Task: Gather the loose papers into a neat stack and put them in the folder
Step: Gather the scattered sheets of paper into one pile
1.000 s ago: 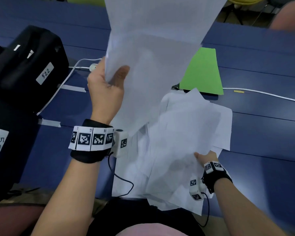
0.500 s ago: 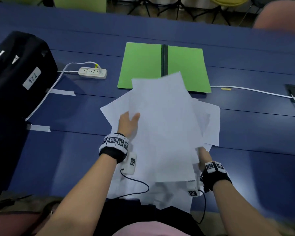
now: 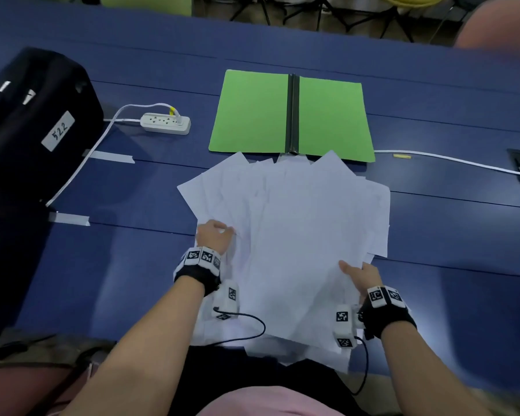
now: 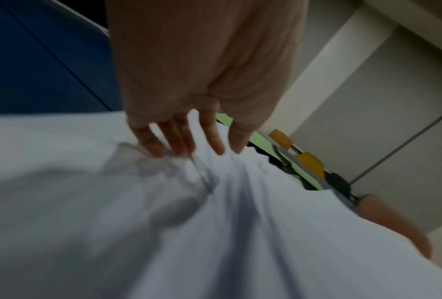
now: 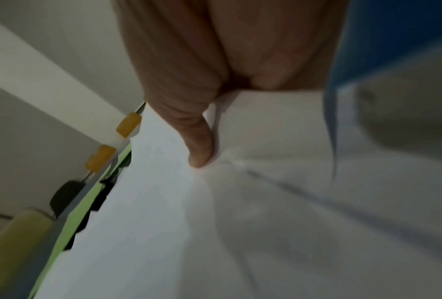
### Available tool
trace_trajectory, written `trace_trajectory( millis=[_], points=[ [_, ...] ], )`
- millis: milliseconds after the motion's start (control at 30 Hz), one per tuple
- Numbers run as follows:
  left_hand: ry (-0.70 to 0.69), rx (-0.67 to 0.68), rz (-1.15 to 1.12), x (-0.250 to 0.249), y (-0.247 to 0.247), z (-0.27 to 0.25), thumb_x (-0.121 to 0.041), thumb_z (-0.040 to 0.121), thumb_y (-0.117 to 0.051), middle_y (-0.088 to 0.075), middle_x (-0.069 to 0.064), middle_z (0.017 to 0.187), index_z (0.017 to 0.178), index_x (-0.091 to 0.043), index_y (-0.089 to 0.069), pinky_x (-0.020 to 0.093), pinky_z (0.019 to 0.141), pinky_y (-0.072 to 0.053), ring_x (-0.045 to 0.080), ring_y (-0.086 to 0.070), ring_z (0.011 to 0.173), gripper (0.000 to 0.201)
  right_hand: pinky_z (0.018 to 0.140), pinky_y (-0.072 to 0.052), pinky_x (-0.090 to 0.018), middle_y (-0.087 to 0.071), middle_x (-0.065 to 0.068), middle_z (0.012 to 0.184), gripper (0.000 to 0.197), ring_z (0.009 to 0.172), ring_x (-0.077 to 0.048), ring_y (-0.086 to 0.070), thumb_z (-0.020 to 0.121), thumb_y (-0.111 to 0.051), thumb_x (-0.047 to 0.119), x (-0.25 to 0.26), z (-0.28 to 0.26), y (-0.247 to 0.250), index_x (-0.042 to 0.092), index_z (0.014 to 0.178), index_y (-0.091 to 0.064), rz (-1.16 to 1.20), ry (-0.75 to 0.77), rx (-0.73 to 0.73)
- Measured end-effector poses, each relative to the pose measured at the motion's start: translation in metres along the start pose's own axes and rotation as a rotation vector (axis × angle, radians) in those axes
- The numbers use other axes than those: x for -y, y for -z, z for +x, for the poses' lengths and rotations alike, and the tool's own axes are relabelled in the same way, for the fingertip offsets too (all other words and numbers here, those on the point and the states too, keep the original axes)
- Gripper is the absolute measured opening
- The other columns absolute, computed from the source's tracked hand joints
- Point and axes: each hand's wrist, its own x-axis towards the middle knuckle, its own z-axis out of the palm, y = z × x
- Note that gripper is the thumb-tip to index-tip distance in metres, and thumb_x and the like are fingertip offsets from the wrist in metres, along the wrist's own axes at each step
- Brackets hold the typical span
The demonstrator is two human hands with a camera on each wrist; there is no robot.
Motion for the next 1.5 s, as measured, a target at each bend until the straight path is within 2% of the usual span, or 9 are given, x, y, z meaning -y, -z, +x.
trace_trajectory(
  millis=[233, 300, 467, 633, 900, 1067, 1133, 1267, 1500],
  points=[
    [0.041, 0.007, 0.114, 0.038, 0.026, -0.016, -0.045, 0.077, -0.067, -0.057, 0.007, 0.114, 0.095, -0.018, -0.057, 0.034, 0.087, -0.048, 0.026, -0.058, 0.102, 0.034, 0.094, -0.050, -0.047, -0.065, -0.008, 0.118, 0.065, 0.107, -0.032, -0.062, 0.069, -0.079, 0.043, 0.003, 0.000, -0.004, 0.010, 0.121, -0.059, 0.040, 0.027, 0.079],
    [-0.034, 0.151, 0.079, 0.030, 0.017, -0.034, -0.054, 0.081, -0.062, -0.059, 0.004, 0.105, 0.099, -0.015, -0.059, 0.036, 0.088, -0.048, 0.025, -0.059, 0.102, 0.043, 0.094, -0.050, -0.045, -0.064, -0.006, 0.118, 0.095, 0.107, -0.032, -0.061, 0.048, -0.083, 0.059, 0.009, -0.004, -0.009, 0.008, 0.124, -0.055, 0.022, 0.034, 0.132],
    [-0.148, 0.692, 0.101, 0.006, 0.013, -0.057, -0.032, 0.089, -0.062, -0.067, 0.001, 0.113, 0.116, -0.013, -0.063, 0.029, 0.087, -0.051, 0.017, -0.064, 0.097, 0.033, 0.100, -0.044, -0.040, -0.052, -0.005, 0.131, 0.071, 0.123, -0.032, -0.051, 0.081, -0.072, 0.034, 0.022, -0.017, -0.011, 0.003, 0.137, -0.042, 0.051, -0.012, 0.108],
    [-0.076, 0.637, -0.545, -0.020, 0.021, -0.054, -0.011, 0.095, -0.054, -0.073, 0.006, 0.104, 0.115, -0.008, -0.062, 0.032, 0.081, -0.057, 0.019, -0.071, 0.089, 0.022, 0.102, -0.046, -0.046, -0.063, -0.007, 0.126, 0.076, 0.111, -0.028, -0.061, 0.067, -0.079, 0.045, 0.011, -0.005, -0.009, 0.008, 0.128, -0.054, 0.144, -0.024, 0.124],
    [-0.147, 0.483, 0.113, 0.003, -0.006, -0.040, -0.015, 0.094, -0.053, -0.050, 0.010, 0.140, 0.138, -0.003, -0.041, 0.036, 0.111, -0.036, 0.027, -0.046, 0.132, 0.048, 0.104, -0.044, -0.044, -0.062, -0.003, 0.124, 0.073, 0.116, -0.027, -0.058, 0.071, -0.076, 0.047, 0.010, -0.012, -0.013, 0.011, 0.130, -0.053, 0.118, -0.019, 0.106],
    [-0.136, 0.554, 0.173, 0.017, -0.013, -0.042, -0.022, 0.092, -0.057, -0.059, 0.010, 0.098, 0.108, -0.008, -0.055, 0.034, 0.073, -0.049, 0.027, -0.060, 0.086, 0.022, 0.096, -0.049, -0.044, -0.067, -0.013, 0.116, 0.047, 0.103, -0.031, -0.063, 0.075, -0.077, 0.027, 0.002, -0.010, -0.019, 0.007, 0.115, -0.062, 0.007, 0.000, 0.036],
    [-0.058, 0.343, 0.044, 0.024, -0.006, -0.035, -0.023, 0.088, -0.062, -0.060, 0.008, 0.089, 0.097, -0.010, -0.059, 0.032, 0.073, -0.049, 0.029, -0.063, 0.086, 0.016, 0.086, -0.050, -0.038, -0.066, -0.016, 0.112, 0.037, 0.095, -0.028, -0.062, 0.081, -0.071, 0.009, 0.001, -0.014, -0.022, -0.001, 0.115, -0.062, -0.021, 0.023, -0.013],
    [0.225, -0.173, 0.108, 0.039, 0.025, -0.022, -0.019, 0.081, -0.063, -0.042, 0.019, 0.130, 0.120, -0.002, -0.052, 0.038, 0.087, -0.043, 0.039, -0.050, 0.114, 0.044, 0.086, -0.049, -0.037, -0.065, -0.017, 0.112, 0.033, 0.098, -0.031, -0.060, 0.084, -0.062, 0.001, 0.001, -0.018, -0.025, -0.002, 0.117, -0.060, -0.076, 0.062, -0.088],
    [0.259, -0.005, 0.083, 0.041, 0.015, -0.019, -0.025, 0.081, -0.066, -0.053, 0.021, 0.126, 0.119, 0.005, -0.051, 0.038, 0.085, -0.051, 0.036, -0.058, 0.106, 0.051, 0.089, -0.046, -0.038, -0.059, -0.021, 0.121, 0.038, 0.107, -0.035, -0.057, 0.083, -0.058, -0.004, 0.008, -0.018, -0.026, -0.006, 0.121, -0.053, -0.159, 0.043, -0.062]
  ],
)
